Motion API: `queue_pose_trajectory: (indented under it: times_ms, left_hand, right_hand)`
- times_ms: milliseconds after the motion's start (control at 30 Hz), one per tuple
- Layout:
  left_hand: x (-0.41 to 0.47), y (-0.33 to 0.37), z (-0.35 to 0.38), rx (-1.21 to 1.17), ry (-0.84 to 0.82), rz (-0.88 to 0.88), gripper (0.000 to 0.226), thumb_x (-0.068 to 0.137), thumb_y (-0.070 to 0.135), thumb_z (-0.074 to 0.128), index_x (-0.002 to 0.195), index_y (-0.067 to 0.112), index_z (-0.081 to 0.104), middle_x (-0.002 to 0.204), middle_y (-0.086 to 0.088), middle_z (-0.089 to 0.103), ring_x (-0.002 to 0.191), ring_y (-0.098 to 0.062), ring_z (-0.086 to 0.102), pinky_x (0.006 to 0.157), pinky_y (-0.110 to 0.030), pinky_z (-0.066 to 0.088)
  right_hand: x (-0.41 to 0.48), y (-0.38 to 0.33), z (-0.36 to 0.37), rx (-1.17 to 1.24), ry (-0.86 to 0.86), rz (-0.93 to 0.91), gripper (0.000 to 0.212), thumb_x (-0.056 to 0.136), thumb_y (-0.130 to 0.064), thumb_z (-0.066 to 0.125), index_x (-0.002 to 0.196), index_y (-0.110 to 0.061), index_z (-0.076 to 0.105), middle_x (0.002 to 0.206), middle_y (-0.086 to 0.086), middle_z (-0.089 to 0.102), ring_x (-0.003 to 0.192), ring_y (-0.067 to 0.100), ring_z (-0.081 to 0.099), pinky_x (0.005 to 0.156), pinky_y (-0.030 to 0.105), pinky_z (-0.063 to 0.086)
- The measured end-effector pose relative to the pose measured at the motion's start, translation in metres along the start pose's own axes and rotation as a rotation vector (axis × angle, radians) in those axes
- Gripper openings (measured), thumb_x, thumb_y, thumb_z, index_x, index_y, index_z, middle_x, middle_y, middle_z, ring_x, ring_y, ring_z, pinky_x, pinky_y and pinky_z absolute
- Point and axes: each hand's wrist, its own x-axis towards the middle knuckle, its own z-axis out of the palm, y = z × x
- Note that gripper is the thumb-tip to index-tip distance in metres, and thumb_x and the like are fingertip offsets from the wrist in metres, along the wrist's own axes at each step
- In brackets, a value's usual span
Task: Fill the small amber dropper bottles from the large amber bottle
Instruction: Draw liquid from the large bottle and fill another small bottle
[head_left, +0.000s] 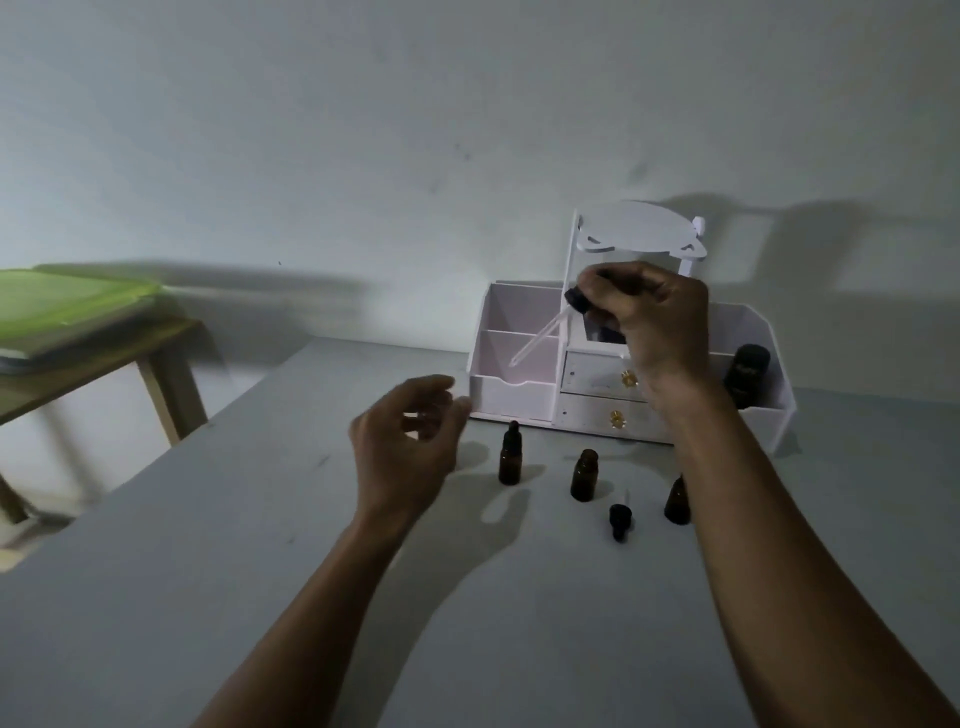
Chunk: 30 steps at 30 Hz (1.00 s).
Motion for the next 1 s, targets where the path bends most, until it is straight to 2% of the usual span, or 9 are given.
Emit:
queue_pose_trajectory:
  times_ms: [100, 167, 333, 400, 533, 633, 767, 900, 1000]
  left_hand:
    - [0.014, -0.033, -0.017, -0.010, -0.012, -0.130, 0.037, 0.081, 0.023, 0.082, 0.116, 0.022, 0.071, 0.099, 0.007, 0.073, 0.092, -0.005, 0.070, 0.072, -0.021, 0.058]
    - [0.017, -0.054, -0.021, -0.067, -0.087, -0.216, 0.051, 0.080, 0.026, 0.082, 0.127, 0.026, 0.063, 0.113, 0.004, 0.070, 0.105, -0.007, 0.067, 0.079, -0.024, 0.057]
    - [0.017, -0.079, -0.015, -0.121, -0.305, -0.347, 0.075, 0.069, 0.033, 0.086, 0.138, 0.022, 0.058, 0.127, 0.002, 0.067, 0.115, -0.013, 0.065, 0.086, -0.024, 0.054]
    - [0.016, -0.080, -0.014, -0.130, -0.339, -0.343, 0.070, 0.067, 0.033, 0.085, 0.133, 0.021, 0.063, 0.120, 0.003, 0.072, 0.110, -0.010, 0.068, 0.089, -0.025, 0.055]
    - [0.015, -0.081, -0.014, -0.146, -0.363, -0.339, 0.049, 0.080, 0.013, 0.081, 0.127, 0.021, 0.067, 0.110, 0.001, 0.075, 0.094, -0.002, 0.072, 0.081, -0.018, 0.054]
    - [0.015, -0.082, -0.015, -0.131, -0.367, -0.328, 0.048, 0.082, 0.014, 0.080, 0.128, 0.022, 0.067, 0.110, 0.001, 0.075, 0.094, 0.000, 0.072, 0.080, -0.015, 0.054]
    - [0.016, -0.080, -0.015, -0.138, -0.360, -0.333, 0.046, 0.082, 0.014, 0.080, 0.125, 0.026, 0.067, 0.111, 0.001, 0.074, 0.092, 0.002, 0.072, 0.078, -0.013, 0.054]
    - [0.016, -0.079, -0.015, -0.130, -0.367, -0.340, 0.048, 0.082, 0.016, 0.080, 0.127, 0.025, 0.066, 0.112, 0.001, 0.073, 0.092, 0.005, 0.070, 0.078, -0.012, 0.054]
    - [0.016, -0.079, -0.016, -0.120, -0.373, -0.334, 0.050, 0.083, 0.016, 0.079, 0.130, 0.022, 0.065, 0.113, 0.002, 0.073, 0.092, 0.005, 0.070, 0.081, -0.016, 0.056]
  right_hand:
    - [-0.002, 0.008, 0.027, 0.091, -0.011, 0.043, 0.013, 0.081, -0.011, 0.081, 0.092, -0.004, 0.078, 0.083, 0.013, 0.077, 0.082, 0.028, 0.076, 0.073, 0.032, 0.062]
    - [-0.004, 0.014, 0.041, 0.120, -0.036, 0.075, 0.009, 0.081, -0.010, 0.081, 0.088, -0.007, 0.078, 0.083, 0.013, 0.077, 0.084, 0.033, 0.076, 0.078, 0.037, 0.063]
    - [-0.009, 0.027, 0.062, 0.054, -0.083, 0.100, 0.011, 0.081, -0.009, 0.080, 0.092, -0.008, 0.077, 0.085, 0.005, 0.077, 0.081, 0.021, 0.076, 0.074, 0.029, 0.063]
    - [-0.010, 0.029, 0.066, 0.049, -0.089, 0.103, 0.013, 0.082, -0.010, 0.080, 0.094, -0.007, 0.077, 0.086, 0.005, 0.077, 0.082, 0.020, 0.076, 0.074, 0.028, 0.063]
    - [-0.010, 0.025, 0.070, 0.038, -0.099, 0.089, 0.010, 0.082, -0.009, 0.079, 0.092, -0.008, 0.077, 0.080, 0.003, 0.077, 0.076, 0.015, 0.076, 0.074, 0.028, 0.063]
    - [-0.009, 0.021, 0.076, -0.002, -0.124, 0.040, 0.007, 0.082, -0.009, 0.079, 0.089, -0.008, 0.078, 0.076, 0.002, 0.077, 0.074, 0.015, 0.076, 0.076, 0.033, 0.063]
    - [-0.010, 0.022, 0.085, -0.101, -0.209, -0.045, 0.008, 0.083, -0.007, 0.077, 0.091, -0.005, 0.077, 0.075, -0.004, 0.075, 0.065, 0.002, 0.071, 0.069, 0.017, 0.058]
    - [-0.013, 0.033, 0.098, -0.162, -0.285, -0.067, 0.014, 0.084, -0.010, 0.077, 0.097, -0.005, 0.077, 0.085, 0.003, 0.078, 0.075, 0.009, 0.076, 0.078, 0.021, 0.059]
    - [-0.018, 0.049, 0.106, -0.234, -0.356, -0.052, 0.015, 0.084, -0.011, 0.078, 0.098, -0.004, 0.077, 0.085, 0.002, 0.077, 0.073, 0.004, 0.074, 0.078, 0.019, 0.058]
